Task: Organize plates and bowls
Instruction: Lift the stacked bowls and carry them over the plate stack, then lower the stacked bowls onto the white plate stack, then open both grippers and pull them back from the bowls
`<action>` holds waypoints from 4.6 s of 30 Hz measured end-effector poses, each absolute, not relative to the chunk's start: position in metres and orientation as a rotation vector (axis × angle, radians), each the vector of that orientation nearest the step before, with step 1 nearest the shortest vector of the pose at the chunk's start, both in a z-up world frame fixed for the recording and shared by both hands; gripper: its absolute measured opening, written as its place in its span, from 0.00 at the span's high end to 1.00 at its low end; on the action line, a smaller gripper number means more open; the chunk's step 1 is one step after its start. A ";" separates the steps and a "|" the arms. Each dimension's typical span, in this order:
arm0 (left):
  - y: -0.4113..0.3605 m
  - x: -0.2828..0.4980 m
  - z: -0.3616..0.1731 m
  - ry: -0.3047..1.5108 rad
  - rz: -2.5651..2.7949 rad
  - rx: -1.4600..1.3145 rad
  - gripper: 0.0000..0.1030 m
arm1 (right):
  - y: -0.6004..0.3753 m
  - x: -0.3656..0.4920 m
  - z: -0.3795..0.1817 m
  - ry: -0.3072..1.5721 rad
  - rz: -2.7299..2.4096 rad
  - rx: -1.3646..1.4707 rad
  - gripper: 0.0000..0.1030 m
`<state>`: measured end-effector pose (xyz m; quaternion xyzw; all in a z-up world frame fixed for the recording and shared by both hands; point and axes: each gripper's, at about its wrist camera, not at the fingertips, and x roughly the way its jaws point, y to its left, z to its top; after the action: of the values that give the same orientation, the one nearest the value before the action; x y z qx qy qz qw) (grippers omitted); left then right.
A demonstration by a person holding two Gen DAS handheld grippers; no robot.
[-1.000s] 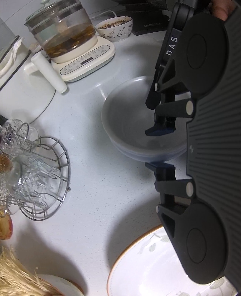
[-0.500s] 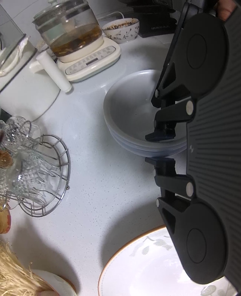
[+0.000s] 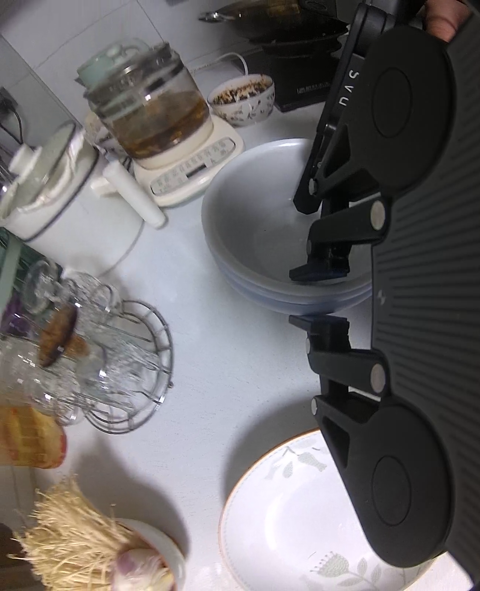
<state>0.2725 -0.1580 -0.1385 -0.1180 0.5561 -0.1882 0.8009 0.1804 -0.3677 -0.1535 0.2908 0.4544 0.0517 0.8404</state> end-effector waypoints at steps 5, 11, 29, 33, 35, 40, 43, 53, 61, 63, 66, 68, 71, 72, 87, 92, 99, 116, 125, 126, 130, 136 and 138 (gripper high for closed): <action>-0.155 0.267 -0.122 1.170 -0.438 -0.242 0.80 | -0.364 0.170 -0.138 0.923 0.091 0.603 0.76; -0.145 0.261 -0.109 1.139 -0.452 -0.228 0.80 | -0.354 0.164 -0.126 0.894 0.090 0.595 0.76; -0.049 0.232 -0.095 1.059 -0.340 -0.319 0.80 | -0.276 0.172 -0.106 0.883 0.225 0.503 0.76; -0.028 0.220 -0.099 1.047 -0.318 -0.318 0.80 | -0.256 0.174 -0.105 0.900 0.248 0.477 0.76; -0.019 0.215 -0.103 1.051 -0.301 -0.337 0.80 | -0.250 0.174 -0.106 0.914 0.265 0.468 0.76; 0.002 0.207 -0.114 1.061 -0.244 -0.390 0.80 | -0.231 0.178 -0.113 0.958 0.299 0.447 0.76; 0.011 0.204 -0.122 1.068 -0.211 -0.397 0.80 | -0.219 0.186 -0.120 0.990 0.316 0.432 0.76; 0.039 0.216 -0.151 1.078 -0.086 -0.428 0.80 | -0.181 0.218 -0.148 1.087 0.380 0.367 0.76; 0.049 0.220 -0.173 1.113 -0.040 -0.452 0.79 | -0.161 0.227 -0.168 1.141 0.395 0.292 0.76; 0.049 0.220 -0.178 1.123 -0.037 -0.453 0.79 | -0.159 0.228 -0.172 1.150 0.399 0.277 0.76; 0.049 0.220 -0.183 1.140 -0.030 -0.453 0.79 | -0.160 0.229 -0.178 1.163 0.406 0.276 0.76; 0.048 0.220 -0.186 1.146 -0.026 -0.445 0.79 | -0.160 0.230 -0.183 1.182 0.407 0.291 0.76; 0.049 0.222 -0.191 1.151 -0.033 -0.463 0.79 | -0.158 0.231 -0.185 1.181 0.402 0.270 0.74; 0.049 0.222 -0.191 1.150 -0.035 -0.459 0.79 | -0.158 0.231 -0.186 1.181 0.400 0.268 0.74; 0.065 0.221 -0.141 1.057 -0.070 -0.382 0.59 | -0.158 0.223 -0.147 1.044 0.320 0.245 0.52; 0.068 0.217 -0.109 0.999 -0.143 -0.307 0.59 | -0.160 0.207 -0.120 0.934 0.292 0.266 0.52; 0.069 0.200 -0.057 0.877 -0.236 -0.194 0.59 | -0.169 0.170 -0.068 0.760 0.228 0.264 0.52; 0.007 0.099 -0.001 0.735 -0.232 -0.190 0.59 | -0.218 0.054 -0.016 0.585 0.232 0.283 0.52; -0.014 0.040 0.000 0.757 -0.182 -0.217 0.59 | -0.248 0.004 -0.022 0.563 0.247 0.241 0.52; -0.016 0.034 -0.001 0.761 -0.179 -0.219 0.59 | -0.250 -0.001 -0.023 0.560 0.247 0.234 0.52; -0.025 0.015 -0.003 0.777 -0.180 -0.216 0.59 | -0.258 -0.018 -0.026 0.559 0.239 0.221 0.52; -0.034 -0.006 -0.006 0.803 -0.165 -0.207 0.58 | -0.265 -0.033 -0.029 0.566 0.241 0.200 0.52; -0.035 -0.012 -0.008 0.809 -0.169 -0.211 0.58 | -0.265 -0.037 -0.030 0.571 0.245 0.196 0.52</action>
<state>-0.0125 -0.0346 -0.0078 -0.1024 0.3922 -0.0819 0.9105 -0.0367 -0.2653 -0.0300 0.0962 0.2803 0.1202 0.9475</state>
